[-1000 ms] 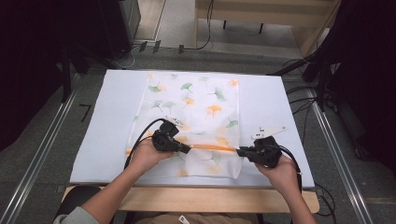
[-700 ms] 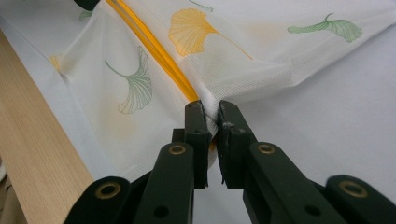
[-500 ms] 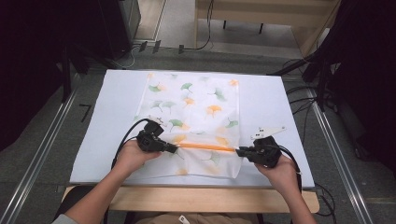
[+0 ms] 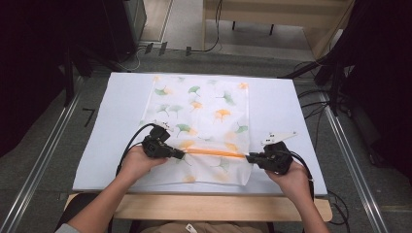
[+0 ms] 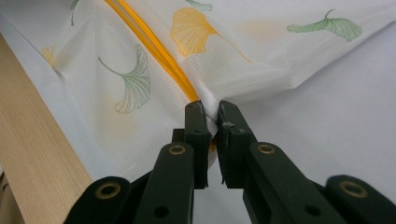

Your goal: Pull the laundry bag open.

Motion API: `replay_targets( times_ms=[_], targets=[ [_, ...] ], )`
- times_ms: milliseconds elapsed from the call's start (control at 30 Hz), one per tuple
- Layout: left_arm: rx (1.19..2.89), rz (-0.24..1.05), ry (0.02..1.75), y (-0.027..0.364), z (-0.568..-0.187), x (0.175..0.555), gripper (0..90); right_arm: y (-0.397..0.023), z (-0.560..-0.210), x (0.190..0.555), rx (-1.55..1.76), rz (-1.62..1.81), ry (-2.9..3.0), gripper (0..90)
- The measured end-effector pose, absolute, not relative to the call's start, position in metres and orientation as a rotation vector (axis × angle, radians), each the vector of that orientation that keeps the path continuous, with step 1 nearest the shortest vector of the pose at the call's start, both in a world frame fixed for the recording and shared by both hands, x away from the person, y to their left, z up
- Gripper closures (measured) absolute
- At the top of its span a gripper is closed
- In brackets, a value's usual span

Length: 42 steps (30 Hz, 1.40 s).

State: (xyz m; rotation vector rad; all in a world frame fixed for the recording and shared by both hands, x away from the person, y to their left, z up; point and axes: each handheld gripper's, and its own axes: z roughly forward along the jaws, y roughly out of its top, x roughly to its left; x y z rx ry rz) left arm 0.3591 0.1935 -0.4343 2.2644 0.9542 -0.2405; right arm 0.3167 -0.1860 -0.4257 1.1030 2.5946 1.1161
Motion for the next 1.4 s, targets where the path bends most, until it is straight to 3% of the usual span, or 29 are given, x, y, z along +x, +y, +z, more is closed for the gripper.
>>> replay_targets(
  times_ms=[567, 933, 1400],
  targets=[
    [2.273, -0.247, 0.972, 0.201, -0.435, 0.360, 90.0, -0.187, -0.425, 0.317, 1.101, 1.116, 2.595, 85.5],
    [2.244, -0.226, 1.041, 0.243, -0.432, 0.353, 90.0, -0.186, -0.426, 0.317, 1.115, 1.112, 2.595, 85.4],
    [2.243, -0.223, 1.034, 0.242, -0.431, 0.353, 90.0, -0.186, -0.427, 0.318, 1.115, 1.107, 2.587, 85.5]
  ],
)
